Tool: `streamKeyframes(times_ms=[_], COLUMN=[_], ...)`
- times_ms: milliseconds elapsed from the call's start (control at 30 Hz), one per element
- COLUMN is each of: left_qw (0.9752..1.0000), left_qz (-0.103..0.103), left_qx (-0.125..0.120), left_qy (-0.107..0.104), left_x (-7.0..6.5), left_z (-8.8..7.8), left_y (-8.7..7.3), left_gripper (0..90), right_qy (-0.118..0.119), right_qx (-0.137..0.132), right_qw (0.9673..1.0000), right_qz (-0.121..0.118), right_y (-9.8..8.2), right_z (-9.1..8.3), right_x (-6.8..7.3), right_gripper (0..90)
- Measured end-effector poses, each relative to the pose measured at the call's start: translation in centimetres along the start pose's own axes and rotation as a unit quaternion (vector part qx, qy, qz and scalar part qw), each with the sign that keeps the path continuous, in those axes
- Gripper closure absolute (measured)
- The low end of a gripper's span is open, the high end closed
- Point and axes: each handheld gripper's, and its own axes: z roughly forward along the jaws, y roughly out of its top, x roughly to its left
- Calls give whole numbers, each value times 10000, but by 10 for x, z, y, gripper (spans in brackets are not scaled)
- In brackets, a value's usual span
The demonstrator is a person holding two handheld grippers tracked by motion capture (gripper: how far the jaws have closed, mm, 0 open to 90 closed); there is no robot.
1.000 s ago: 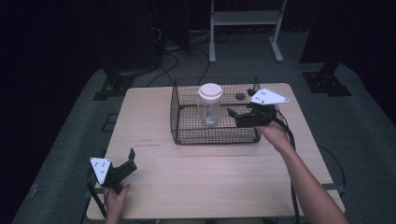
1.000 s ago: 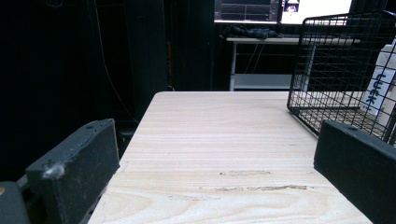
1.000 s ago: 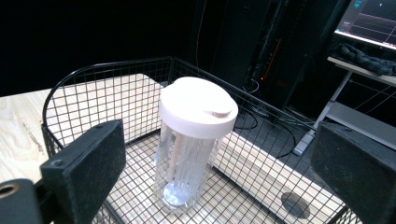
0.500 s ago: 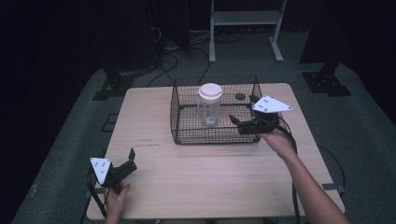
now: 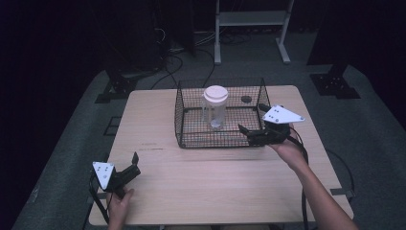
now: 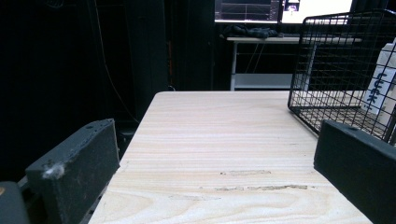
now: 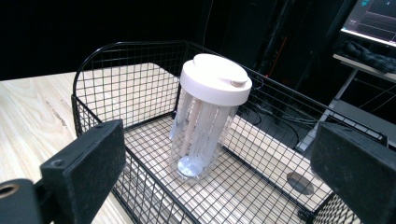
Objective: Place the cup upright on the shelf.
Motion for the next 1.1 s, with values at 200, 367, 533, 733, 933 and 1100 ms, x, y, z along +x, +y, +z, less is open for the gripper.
streamKeyframes(times_ms=[200, 367, 533, 733, 933, 1100], left_qw=[10000, 10000, 10000, 10000, 10000, 10000], left_qz=[10, 0, 11, 19, 26, 10], left_qx=[7, 7, 14, 17, 15, 12], left_qy=[2, 5, 2, 4, 1, 6], left_x=[0, 0, 0, 0, 0, 1], left_z=[0, 0, 0, 0, 0, 0], left_y=[0, 0, 0, 0, 0, 0], left_gripper=[0, 0, 0, 0, 0, 0], right_qy=[-18, 7, 5, -1, -37, -41], right_qx=[4, 2, 21, 25, 33, 78], right_qw=[10000, 10000, 10000, 10000, 10000, 9999], right_qz=[-33, -16, -46, -16, 19, 67], right_y=[-6, -11, -16, -22, -33, -43], right_z=[-8, -14, -18, -25, -32, -36], right_x=[2, 5, 7, 9, 11, 12], right_gripper=[28, 28, 28, 28, 28, 28])
